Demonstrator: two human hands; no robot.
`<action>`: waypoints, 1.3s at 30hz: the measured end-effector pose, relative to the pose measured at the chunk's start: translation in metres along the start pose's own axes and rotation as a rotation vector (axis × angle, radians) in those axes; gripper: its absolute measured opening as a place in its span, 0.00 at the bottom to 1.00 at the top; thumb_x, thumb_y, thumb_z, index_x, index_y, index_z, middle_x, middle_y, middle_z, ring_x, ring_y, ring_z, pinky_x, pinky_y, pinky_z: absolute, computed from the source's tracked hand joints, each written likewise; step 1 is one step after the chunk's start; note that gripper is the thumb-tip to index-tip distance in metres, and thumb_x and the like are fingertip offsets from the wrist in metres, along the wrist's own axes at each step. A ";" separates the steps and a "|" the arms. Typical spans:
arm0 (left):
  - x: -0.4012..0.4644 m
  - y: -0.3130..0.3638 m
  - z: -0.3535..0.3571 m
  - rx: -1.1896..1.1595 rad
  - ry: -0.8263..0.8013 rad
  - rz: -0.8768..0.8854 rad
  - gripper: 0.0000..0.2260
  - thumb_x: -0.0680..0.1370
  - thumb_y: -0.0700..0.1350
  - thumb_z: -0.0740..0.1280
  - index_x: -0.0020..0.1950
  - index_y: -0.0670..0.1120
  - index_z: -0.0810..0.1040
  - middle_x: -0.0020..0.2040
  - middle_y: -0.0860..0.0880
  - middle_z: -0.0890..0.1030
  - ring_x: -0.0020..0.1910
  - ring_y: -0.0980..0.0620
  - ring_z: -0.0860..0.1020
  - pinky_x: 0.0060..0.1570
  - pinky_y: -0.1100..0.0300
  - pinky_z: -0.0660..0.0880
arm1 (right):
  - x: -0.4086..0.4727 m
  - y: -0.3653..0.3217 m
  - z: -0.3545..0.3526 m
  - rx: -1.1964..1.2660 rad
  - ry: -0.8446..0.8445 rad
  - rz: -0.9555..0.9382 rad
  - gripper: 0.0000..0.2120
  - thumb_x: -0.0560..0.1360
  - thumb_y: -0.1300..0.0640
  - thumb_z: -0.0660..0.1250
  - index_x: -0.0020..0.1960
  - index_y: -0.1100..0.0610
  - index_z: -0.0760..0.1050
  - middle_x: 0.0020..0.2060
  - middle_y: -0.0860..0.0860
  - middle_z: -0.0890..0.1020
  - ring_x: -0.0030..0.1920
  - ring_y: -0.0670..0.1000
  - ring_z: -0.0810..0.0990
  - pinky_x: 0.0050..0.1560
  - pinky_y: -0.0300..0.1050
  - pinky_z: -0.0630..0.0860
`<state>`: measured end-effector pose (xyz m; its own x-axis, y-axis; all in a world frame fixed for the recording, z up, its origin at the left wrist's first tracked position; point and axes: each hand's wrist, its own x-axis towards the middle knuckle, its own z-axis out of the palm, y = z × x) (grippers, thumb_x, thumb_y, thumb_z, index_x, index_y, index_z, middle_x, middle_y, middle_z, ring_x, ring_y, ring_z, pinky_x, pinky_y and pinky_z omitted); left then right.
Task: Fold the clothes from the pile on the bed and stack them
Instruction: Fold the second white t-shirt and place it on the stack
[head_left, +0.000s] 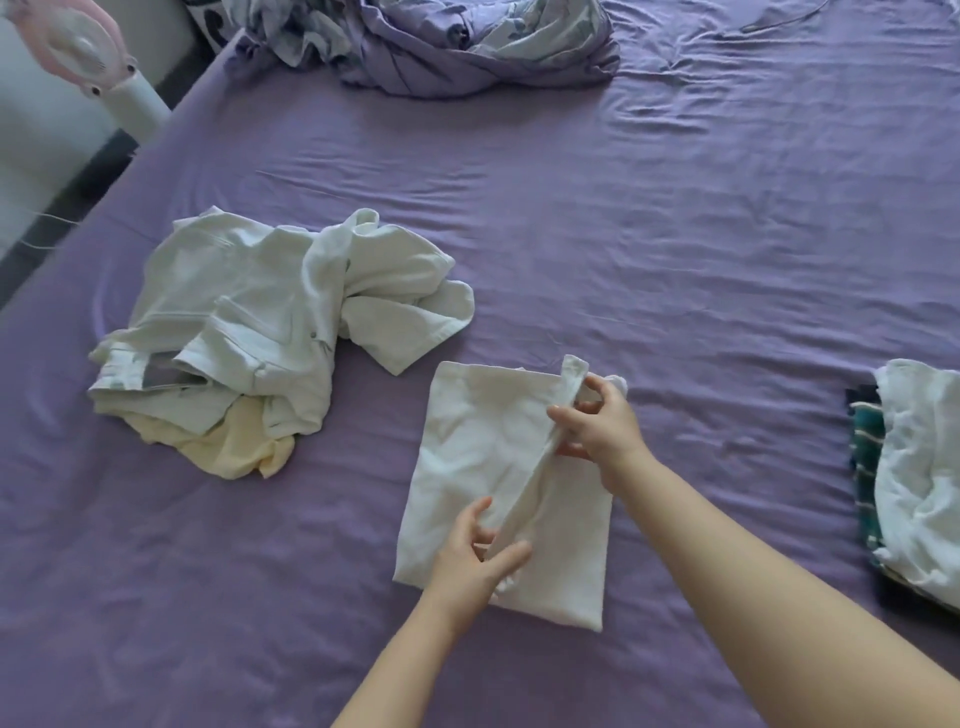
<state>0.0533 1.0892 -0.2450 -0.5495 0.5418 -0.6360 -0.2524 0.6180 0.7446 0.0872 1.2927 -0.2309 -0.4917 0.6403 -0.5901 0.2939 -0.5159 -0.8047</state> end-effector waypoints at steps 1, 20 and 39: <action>0.002 -0.003 -0.005 0.032 -0.022 -0.002 0.34 0.69 0.47 0.76 0.68 0.60 0.62 0.50 0.53 0.74 0.44 0.57 0.76 0.41 0.69 0.75 | 0.002 0.003 0.012 -0.016 -0.005 0.000 0.30 0.71 0.67 0.70 0.69 0.54 0.64 0.46 0.55 0.76 0.43 0.52 0.79 0.36 0.49 0.81; 0.040 -0.007 -0.103 0.421 0.081 0.033 0.23 0.70 0.48 0.67 0.65 0.55 0.70 0.51 0.54 0.76 0.52 0.55 0.75 0.54 0.56 0.74 | 0.028 0.024 0.135 -0.347 -0.067 -0.100 0.30 0.74 0.65 0.66 0.73 0.57 0.60 0.55 0.53 0.74 0.52 0.52 0.76 0.52 0.55 0.78; 0.092 0.029 -0.063 0.224 0.120 -0.096 0.18 0.75 0.58 0.65 0.53 0.44 0.75 0.52 0.47 0.80 0.53 0.46 0.77 0.55 0.52 0.74 | -0.027 0.088 0.030 -0.375 0.376 -0.029 0.06 0.76 0.50 0.63 0.51 0.51 0.74 0.43 0.46 0.81 0.43 0.48 0.78 0.42 0.45 0.72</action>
<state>-0.0547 1.1211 -0.2691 -0.6252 0.4115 -0.6632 -0.1324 0.7814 0.6098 0.1015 1.2129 -0.2839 -0.1966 0.8465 -0.4947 0.5914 -0.3001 -0.7485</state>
